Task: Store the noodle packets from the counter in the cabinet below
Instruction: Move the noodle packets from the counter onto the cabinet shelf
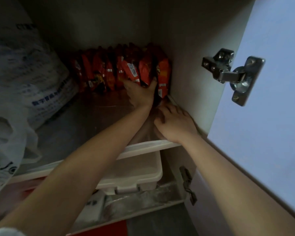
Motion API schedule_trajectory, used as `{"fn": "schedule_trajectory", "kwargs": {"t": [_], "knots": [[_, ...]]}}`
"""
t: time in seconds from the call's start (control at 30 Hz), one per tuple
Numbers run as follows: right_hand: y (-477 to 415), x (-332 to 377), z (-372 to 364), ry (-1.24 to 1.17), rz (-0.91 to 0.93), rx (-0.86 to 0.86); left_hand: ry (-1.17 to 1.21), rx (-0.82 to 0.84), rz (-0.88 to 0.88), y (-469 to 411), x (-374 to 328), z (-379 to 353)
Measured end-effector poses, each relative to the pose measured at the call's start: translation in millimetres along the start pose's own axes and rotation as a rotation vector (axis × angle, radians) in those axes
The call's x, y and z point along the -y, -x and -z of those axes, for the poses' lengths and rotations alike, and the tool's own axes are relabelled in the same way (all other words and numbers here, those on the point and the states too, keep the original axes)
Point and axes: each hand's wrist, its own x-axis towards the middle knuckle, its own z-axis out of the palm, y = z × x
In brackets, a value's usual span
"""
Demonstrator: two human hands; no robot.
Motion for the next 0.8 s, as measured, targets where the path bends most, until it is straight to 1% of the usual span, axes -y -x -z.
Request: {"fn": "schedule_trajectory", "kwargs": {"t": [0.17, 0.3, 0.4, 0.53, 0.67, 0.8], "knots": [[1.4, 1.3, 1.3, -0.024, -0.020, 0.002, -0.038, 0.234, -0.141, 11.0, 4.1, 5.9], [3.4, 2.1, 2.6, -0.027, -0.023, 0.010, -0.138, 0.274, -0.157, 9.7, 5.2, 17.1], [3.4, 1.8, 3.5, -0.025, -0.023, 0.013, -0.096, 0.336, -0.165, 5.4, 4.8, 15.8], [2.3, 1.1, 1.3, -0.030, -0.014, 0.007, -0.095, 0.322, -0.149, -2.4, 7.4, 6.8], [2.7, 1.5, 1.2, -0.009, -0.009, 0.007, -0.120, 0.242, -0.092, -19.7, 12.1, -7.7], [2.2, 1.1, 2.2, -0.008, -0.022, 0.022, -0.170, 0.208, -0.132, -25.3, 16.3, -13.3]]}}
